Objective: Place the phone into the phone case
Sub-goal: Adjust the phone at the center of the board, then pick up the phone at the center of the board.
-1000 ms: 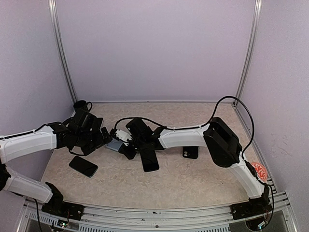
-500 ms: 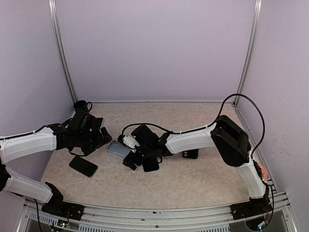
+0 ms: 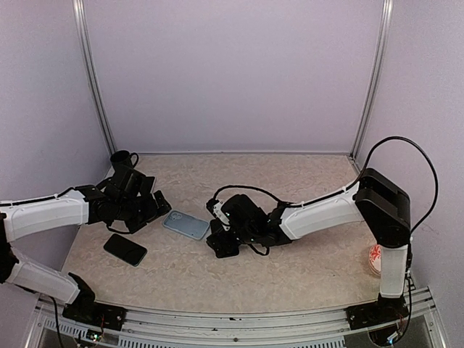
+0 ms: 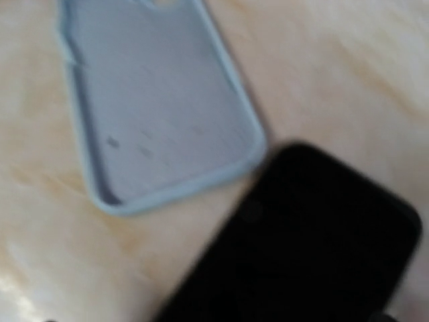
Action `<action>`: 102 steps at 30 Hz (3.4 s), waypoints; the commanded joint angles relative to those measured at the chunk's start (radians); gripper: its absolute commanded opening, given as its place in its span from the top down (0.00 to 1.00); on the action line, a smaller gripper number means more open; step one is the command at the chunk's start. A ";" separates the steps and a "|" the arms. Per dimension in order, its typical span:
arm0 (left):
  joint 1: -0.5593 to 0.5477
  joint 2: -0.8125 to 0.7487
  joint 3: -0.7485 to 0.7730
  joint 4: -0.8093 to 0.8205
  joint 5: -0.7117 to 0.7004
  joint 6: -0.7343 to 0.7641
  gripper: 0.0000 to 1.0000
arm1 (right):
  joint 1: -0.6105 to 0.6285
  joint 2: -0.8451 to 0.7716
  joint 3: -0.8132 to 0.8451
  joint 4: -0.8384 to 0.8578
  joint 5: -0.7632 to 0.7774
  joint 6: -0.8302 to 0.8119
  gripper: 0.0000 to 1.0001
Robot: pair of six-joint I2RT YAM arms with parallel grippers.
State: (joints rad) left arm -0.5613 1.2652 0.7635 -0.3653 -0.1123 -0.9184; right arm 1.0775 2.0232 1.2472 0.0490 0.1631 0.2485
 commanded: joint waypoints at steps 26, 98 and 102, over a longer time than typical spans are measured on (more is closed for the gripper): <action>0.011 -0.012 -0.018 0.033 0.001 0.001 0.01 | 0.075 0.120 0.017 -0.112 0.231 0.339 0.10; 0.012 0.042 -0.036 0.100 0.070 0.043 0.01 | 0.010 -0.126 -0.146 0.037 0.158 -0.016 0.31; 0.008 0.060 -0.047 0.154 0.120 0.069 0.01 | 0.010 -0.165 -0.191 0.102 0.129 -0.041 0.31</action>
State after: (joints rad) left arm -0.5560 1.3060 0.7372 -0.2806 -0.0467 -0.8902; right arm 1.0870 1.9358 1.0866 0.0204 0.2962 0.2584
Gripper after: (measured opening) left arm 0.989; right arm 0.733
